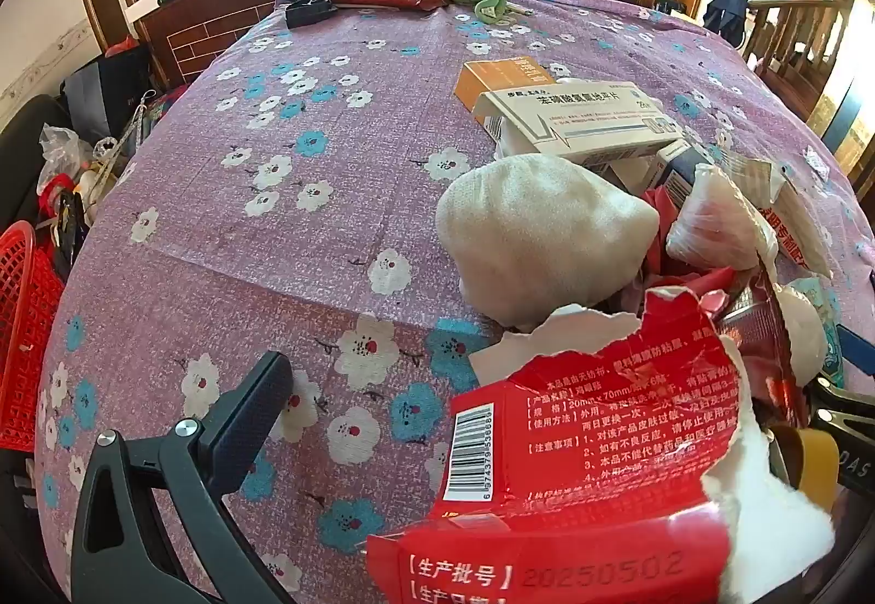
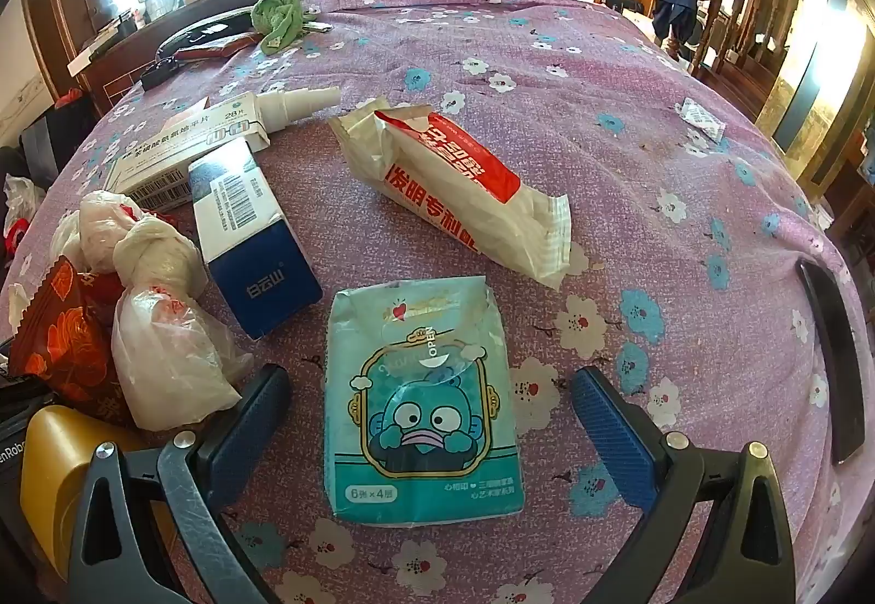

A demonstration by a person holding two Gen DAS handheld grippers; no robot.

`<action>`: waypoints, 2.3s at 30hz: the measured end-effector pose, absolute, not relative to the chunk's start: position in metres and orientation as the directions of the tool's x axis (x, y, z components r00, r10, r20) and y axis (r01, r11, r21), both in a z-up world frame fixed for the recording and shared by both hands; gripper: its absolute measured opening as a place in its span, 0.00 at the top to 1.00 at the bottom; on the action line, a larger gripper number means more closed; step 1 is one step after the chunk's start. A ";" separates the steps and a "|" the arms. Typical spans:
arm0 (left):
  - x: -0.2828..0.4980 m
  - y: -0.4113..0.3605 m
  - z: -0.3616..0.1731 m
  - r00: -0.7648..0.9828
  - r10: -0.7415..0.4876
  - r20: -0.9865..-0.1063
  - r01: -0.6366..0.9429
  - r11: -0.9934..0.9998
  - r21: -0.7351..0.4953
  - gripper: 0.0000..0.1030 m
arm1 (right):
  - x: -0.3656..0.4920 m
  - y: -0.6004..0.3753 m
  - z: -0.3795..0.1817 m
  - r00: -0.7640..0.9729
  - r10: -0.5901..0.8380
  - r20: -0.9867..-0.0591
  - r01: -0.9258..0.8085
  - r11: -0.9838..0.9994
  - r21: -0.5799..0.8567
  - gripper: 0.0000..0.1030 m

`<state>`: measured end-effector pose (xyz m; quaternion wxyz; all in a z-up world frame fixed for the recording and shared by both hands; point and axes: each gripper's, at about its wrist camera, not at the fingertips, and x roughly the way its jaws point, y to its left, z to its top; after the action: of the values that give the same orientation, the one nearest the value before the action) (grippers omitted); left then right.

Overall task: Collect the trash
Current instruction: 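Move both tools back from the table toward the red torn box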

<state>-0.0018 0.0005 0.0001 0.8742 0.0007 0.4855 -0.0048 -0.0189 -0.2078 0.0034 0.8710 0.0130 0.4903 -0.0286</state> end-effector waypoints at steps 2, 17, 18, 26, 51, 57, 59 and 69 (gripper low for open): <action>-0.007 0.003 0.001 0.513 -0.017 -0.858 0.022 1.000 -0.007 0.00 | -0.023 -0.212 0.006 0.482 -0.030 -0.876 0.054 0.999 -0.004 0.00; -0.120 0.017 0.063 0.736 -0.061 -0.674 0.092 0.996 0.010 0.00 | -0.143 -0.206 0.078 0.722 -0.012 -0.692 -0.003 1.000 -0.020 0.00; -0.127 0.019 0.063 0.748 -0.055 -0.661 0.087 0.996 0.016 0.00 | -0.149 -0.200 0.081 0.738 -0.007 -0.675 -0.012 1.000 -0.023 0.01; -0.176 0.029 0.062 0.854 0.059 -0.516 -0.019 0.996 0.082 0.00 | -0.190 -0.178 0.089 0.830 0.067 -0.553 -0.051 0.998 0.046 0.13; -0.229 0.023 0.047 0.879 0.053 -0.473 -0.016 0.996 0.083 0.00 | -0.243 -0.152 0.066 0.851 -0.002 -0.525 -0.013 1.000 -0.025 0.19; -0.250 0.020 0.056 0.896 0.040 -0.442 -0.005 0.997 0.079 0.00 | -0.260 -0.150 0.075 0.858 0.010 -0.513 -0.019 1.000 -0.013 0.19; -0.257 0.021 0.060 0.902 0.035 -0.430 -0.005 0.997 0.071 0.00 | -0.266 -0.149 0.078 0.862 0.008 -0.506 -0.017 1.000 -0.013 0.19; -0.282 0.029 0.072 0.919 0.021 -0.393 -0.008 0.999 0.035 0.00 | -0.294 -0.145 0.094 0.884 0.005 -0.467 -0.014 1.000 -0.016 0.19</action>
<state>-0.2821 0.0292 0.0720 0.9795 0.0162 0.2007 0.0074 -0.2940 -0.1446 0.0944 0.9706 -0.0094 0.2405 0.0050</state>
